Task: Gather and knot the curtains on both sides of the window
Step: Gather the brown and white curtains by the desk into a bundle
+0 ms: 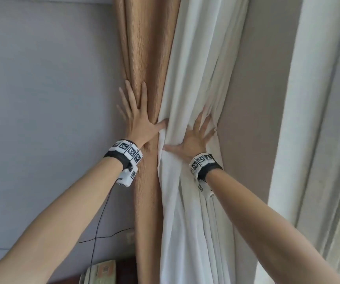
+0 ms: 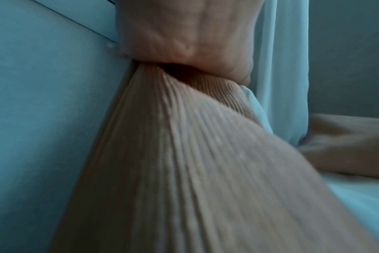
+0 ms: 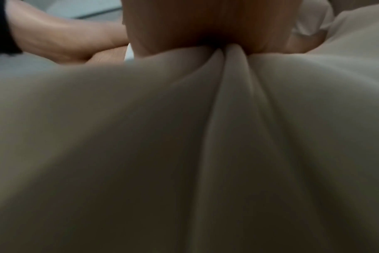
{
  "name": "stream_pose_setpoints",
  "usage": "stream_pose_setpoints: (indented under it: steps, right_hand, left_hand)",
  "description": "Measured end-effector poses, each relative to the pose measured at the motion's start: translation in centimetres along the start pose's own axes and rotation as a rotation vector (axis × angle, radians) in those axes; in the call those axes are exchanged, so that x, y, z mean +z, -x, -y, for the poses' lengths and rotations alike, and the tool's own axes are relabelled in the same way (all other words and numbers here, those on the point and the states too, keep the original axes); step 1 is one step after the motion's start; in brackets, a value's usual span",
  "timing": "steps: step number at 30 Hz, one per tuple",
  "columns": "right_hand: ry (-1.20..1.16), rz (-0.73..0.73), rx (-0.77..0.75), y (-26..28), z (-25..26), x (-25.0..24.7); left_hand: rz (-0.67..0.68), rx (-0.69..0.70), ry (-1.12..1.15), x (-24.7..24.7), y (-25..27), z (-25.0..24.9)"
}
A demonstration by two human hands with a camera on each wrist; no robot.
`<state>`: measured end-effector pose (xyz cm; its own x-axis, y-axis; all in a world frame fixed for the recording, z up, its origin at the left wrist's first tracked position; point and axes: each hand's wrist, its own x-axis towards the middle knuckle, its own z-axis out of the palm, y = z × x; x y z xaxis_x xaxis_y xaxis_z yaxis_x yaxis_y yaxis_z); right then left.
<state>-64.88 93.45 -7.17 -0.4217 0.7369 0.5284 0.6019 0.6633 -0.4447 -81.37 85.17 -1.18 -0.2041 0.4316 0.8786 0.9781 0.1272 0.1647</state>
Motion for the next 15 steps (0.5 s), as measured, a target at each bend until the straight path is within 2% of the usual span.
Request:
stream_pose_setpoints:
  steps: [9, 12, 15]
  right_hand:
    - [0.067, 0.079, -0.007, -9.9, 0.0, 4.8]
    - [0.066, 0.065, -0.022, -12.5, -0.2, 6.7]
    - [0.067, 0.028, -0.023, -14.6, -0.3, 8.4]
  left_hand:
    - [0.088, -0.009, -0.306, 4.9, -3.4, 4.3]
    - [0.113, -0.014, -0.398, 7.2, -4.3, 6.2]
    - [0.083, -0.034, -0.429, 9.1, -5.4, 7.9]
